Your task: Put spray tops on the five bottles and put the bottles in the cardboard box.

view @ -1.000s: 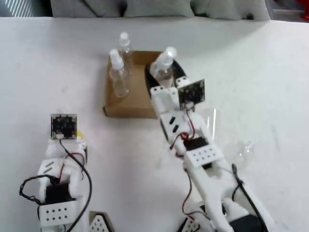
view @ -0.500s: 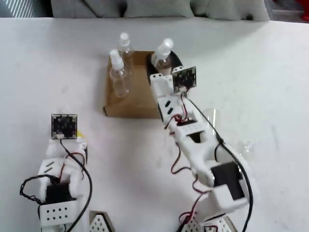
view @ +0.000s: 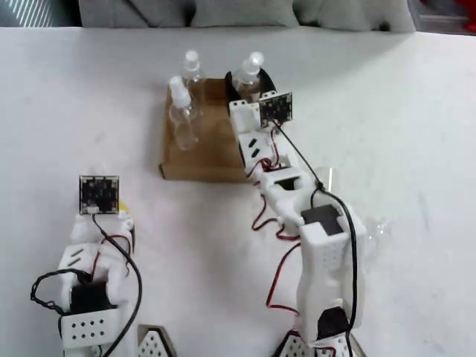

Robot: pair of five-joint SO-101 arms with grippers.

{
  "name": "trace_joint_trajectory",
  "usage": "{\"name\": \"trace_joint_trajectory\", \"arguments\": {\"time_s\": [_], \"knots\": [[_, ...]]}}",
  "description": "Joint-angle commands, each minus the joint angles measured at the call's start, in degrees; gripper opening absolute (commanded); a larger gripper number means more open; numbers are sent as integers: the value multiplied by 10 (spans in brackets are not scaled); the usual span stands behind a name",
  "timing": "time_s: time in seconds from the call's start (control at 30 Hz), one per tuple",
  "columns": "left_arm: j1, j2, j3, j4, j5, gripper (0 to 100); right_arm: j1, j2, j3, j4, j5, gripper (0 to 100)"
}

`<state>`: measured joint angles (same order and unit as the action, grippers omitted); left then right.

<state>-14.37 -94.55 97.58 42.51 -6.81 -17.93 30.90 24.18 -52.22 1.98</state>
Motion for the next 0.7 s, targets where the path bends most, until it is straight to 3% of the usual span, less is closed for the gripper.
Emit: {"name": "trace_joint_trajectory", "arguments": {"time_s": [0.0, 0.67], "knots": [[-5, -5, -3, 1, -4, 23, 8, 29, -72, -17, 0, 17], [7, -4, -3, 3, -11, 23, 30, 148, -171, -14, 0, 17]]}}
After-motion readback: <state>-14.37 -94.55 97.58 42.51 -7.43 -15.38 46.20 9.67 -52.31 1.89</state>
